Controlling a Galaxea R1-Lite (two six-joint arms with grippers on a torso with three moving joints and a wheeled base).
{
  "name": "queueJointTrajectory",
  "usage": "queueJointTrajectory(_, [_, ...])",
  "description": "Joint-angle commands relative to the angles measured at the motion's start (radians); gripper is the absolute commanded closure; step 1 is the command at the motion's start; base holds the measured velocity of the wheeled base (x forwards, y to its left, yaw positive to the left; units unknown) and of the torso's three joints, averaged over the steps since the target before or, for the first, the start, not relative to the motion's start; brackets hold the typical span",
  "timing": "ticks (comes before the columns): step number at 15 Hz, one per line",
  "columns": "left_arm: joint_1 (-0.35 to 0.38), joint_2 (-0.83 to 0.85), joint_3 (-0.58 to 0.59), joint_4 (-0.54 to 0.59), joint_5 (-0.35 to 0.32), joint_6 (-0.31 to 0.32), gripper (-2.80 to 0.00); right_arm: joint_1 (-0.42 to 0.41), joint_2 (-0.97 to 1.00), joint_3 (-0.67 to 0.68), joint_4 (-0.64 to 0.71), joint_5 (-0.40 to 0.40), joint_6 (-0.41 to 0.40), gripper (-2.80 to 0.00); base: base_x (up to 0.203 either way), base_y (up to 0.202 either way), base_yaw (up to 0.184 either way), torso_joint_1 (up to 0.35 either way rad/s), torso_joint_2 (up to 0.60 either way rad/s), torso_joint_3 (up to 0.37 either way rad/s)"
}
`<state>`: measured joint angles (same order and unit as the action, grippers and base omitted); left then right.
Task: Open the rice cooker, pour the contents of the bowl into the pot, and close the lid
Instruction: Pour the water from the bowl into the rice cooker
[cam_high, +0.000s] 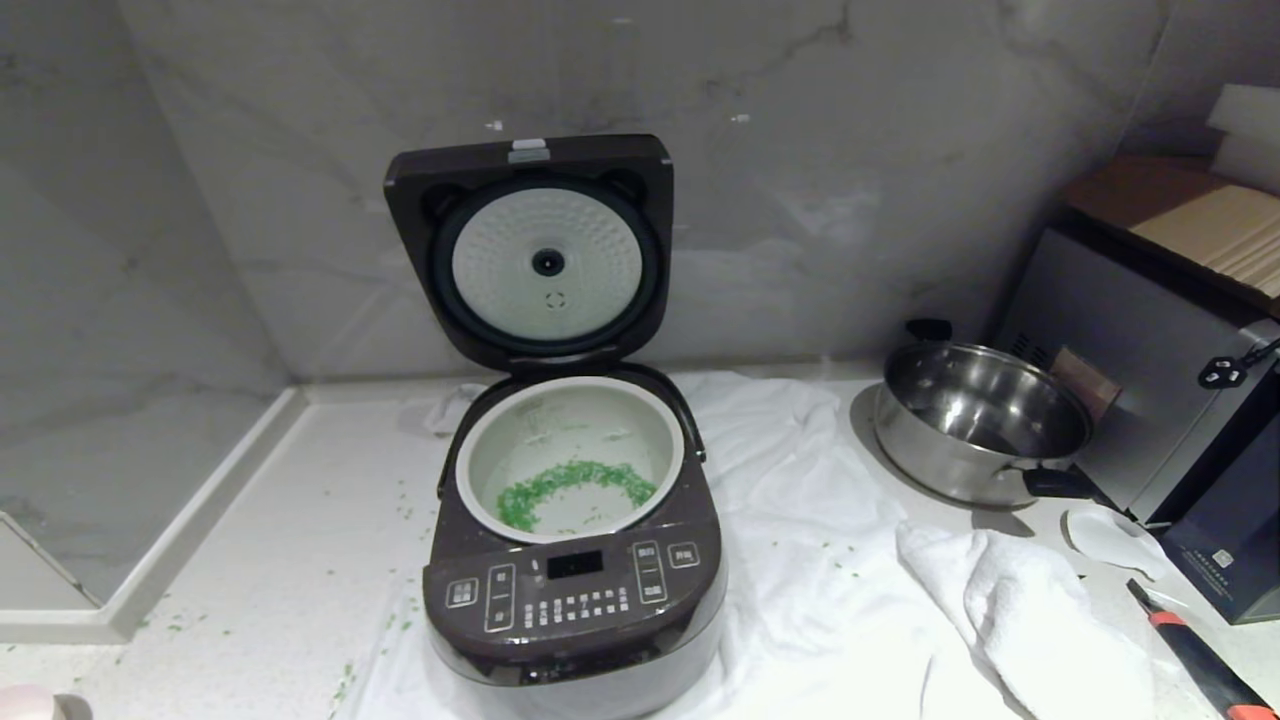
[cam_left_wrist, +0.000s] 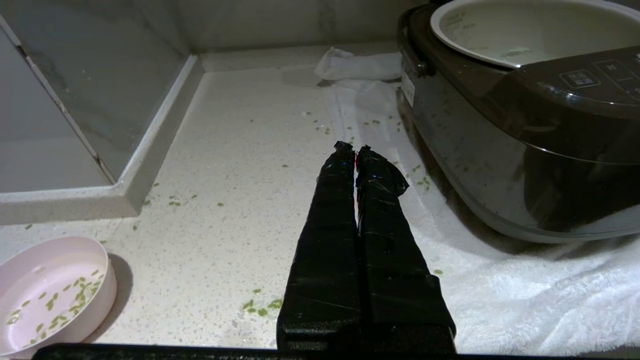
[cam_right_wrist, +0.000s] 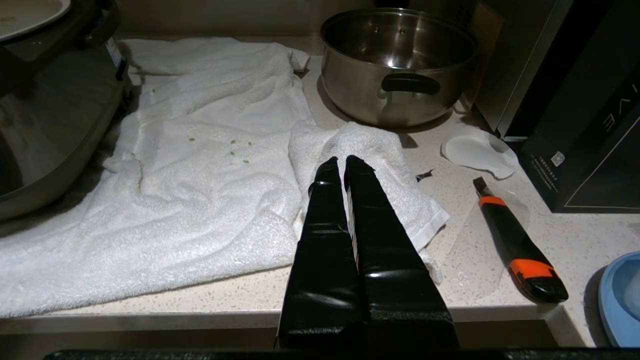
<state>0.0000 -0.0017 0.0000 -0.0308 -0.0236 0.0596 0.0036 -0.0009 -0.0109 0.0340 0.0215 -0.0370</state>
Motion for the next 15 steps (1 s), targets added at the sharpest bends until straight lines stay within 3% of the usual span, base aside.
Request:
queueJointTrajectory(1, [0.0,0.0,0.012,-0.001,0.001,-0.001,0.0,0.001,0.0,0.0,0.0,0.0,0.0,0.0,0.103,0.004,0.003,-0.003,0.01,0.003])
queueJointTrajectory(5, [0.0,-0.001,0.012,-0.004,0.005,-0.02,0.0,0.001,-0.001,0.0,0.0,0.0,0.0,0.0,0.168,0.0,0.004,0.01,0.0,-0.004])
queueJointTrajectory(11, [0.003,-0.001,0.009,0.005,0.027,-0.047,0.0,0.001,-0.001,0.0,0.0,0.0,0.0,0.0,0.0,0.0,0.0,0.0,0.0,0.0])
queueJointTrajectory(15, [0.003,0.001,-0.08,0.147,0.057,-0.045,0.0,0.001,-0.001,0.0,0.0,0.0,0.0,0.0,0.0,0.0,0.0,0.0,0.0,0.0])
